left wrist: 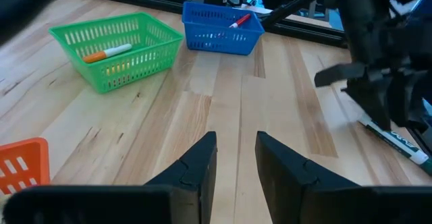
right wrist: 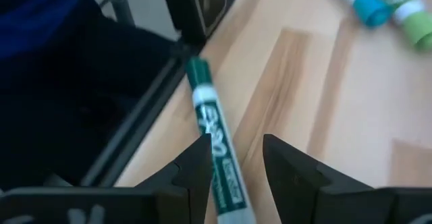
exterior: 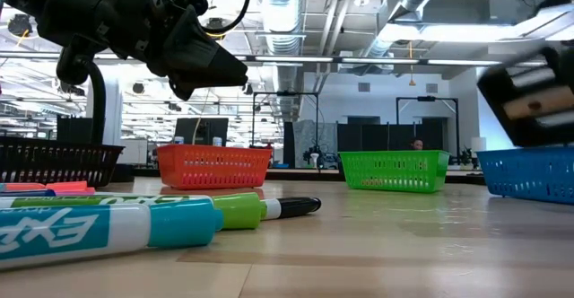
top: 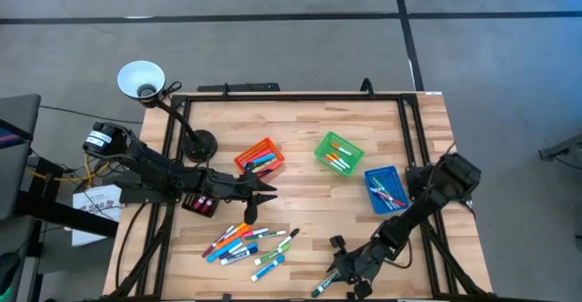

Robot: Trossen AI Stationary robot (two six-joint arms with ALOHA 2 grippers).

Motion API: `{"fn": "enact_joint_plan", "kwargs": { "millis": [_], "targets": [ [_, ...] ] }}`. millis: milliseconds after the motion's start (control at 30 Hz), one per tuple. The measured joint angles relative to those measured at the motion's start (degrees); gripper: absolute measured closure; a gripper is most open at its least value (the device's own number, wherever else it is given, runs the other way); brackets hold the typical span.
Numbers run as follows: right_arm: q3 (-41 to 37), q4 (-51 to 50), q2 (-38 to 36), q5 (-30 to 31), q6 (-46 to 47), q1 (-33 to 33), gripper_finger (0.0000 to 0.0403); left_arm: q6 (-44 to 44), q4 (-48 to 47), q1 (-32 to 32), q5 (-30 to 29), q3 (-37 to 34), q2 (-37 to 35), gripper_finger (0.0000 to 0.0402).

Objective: Pick & Place Markers
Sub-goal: Put the dark green marker pen into the black bin

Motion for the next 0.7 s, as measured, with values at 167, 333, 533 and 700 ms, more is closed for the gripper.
{"fn": "enact_joint_plan", "kwargs": {
  "millis": [167, 333, 533, 700],
  "targets": [
    [4.24, -4.26, 2.32, -0.48, -0.08, 0.17, 0.0277, -0.02, 0.09, 0.02, 0.0, 0.01, 0.0, 0.0302],
    [5.84, -6.87, 4.09, -0.65, 0.07, 0.17, 0.0278, -0.02, 0.17, 0.02, 0.0, 0.02, 0.0, 0.0302],
    [8.66, -9.54, 5.98, -2.86, 2.43, -1.49, 0.0278, -0.02, 0.17, 0.02, 0.0, 0.04, 0.0, 0.0302],
    [9.22, -10.21, 6.59, -3.85, 5.99, -3.15, 0.0302, -0.01, 0.17, 0.02, 0.0, 0.04, 0.0, 0.0302]
  ]
}}
